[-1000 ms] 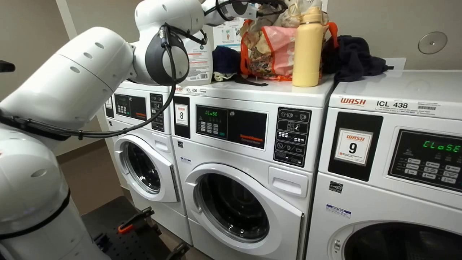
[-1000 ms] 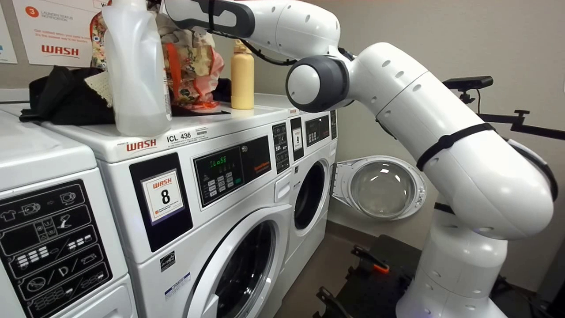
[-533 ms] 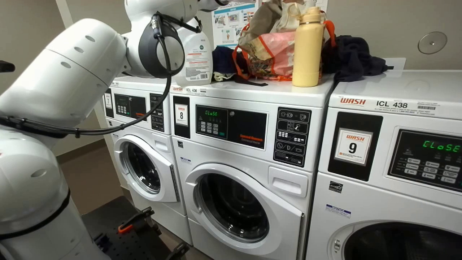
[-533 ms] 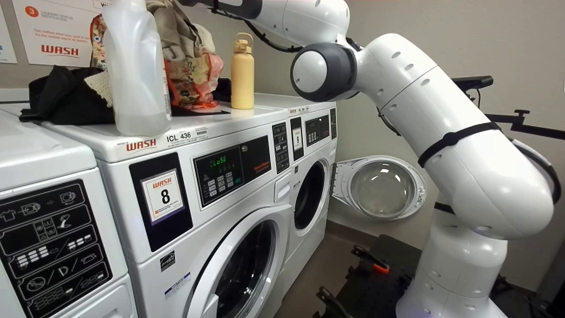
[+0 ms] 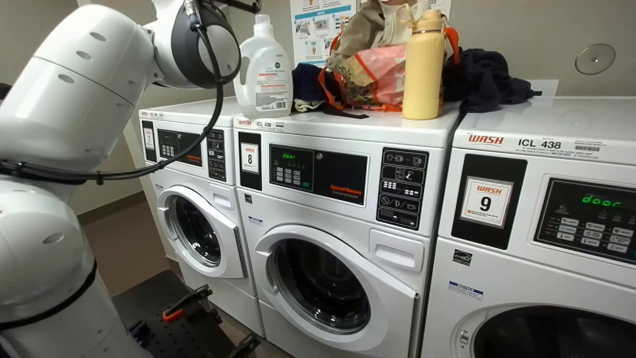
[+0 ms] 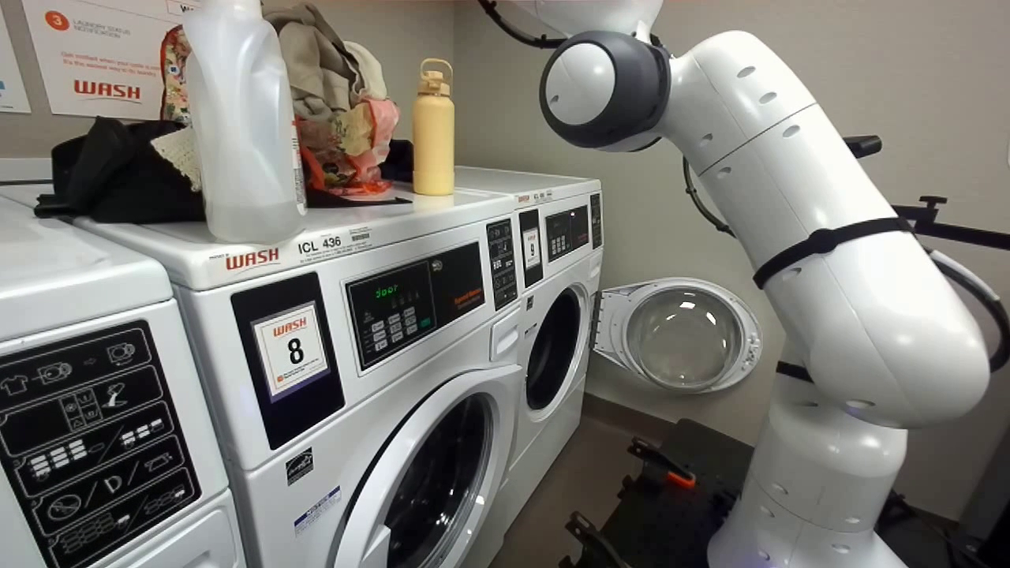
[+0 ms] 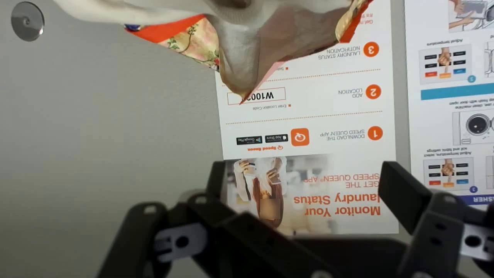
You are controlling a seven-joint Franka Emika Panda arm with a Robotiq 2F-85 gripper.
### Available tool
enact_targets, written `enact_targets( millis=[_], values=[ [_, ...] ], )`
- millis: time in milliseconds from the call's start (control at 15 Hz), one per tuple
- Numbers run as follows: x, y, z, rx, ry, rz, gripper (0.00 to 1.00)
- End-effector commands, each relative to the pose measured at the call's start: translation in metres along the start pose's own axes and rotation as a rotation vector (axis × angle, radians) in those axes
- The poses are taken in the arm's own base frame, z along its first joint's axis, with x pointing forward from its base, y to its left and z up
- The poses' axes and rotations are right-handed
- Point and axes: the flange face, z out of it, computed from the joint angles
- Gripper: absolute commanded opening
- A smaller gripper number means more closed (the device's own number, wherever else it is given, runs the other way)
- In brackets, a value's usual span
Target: Put the beige sweatshirt in the bag
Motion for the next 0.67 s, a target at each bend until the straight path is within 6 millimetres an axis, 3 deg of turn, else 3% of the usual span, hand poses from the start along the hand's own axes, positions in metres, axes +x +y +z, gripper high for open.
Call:
enact_targets(
  millis=[0, 267, 600],
  values=[
    [0.024, 0.001, -0.03, 0.001, -0.017, -0.049, 1.0],
    [0.045, 0.001, -0.056, -0.007, 0.012, -0.087, 1.0],
    [0.05, -0.001, -0.063, 0.0, 0.038, -0.095, 1.0]
  ],
)
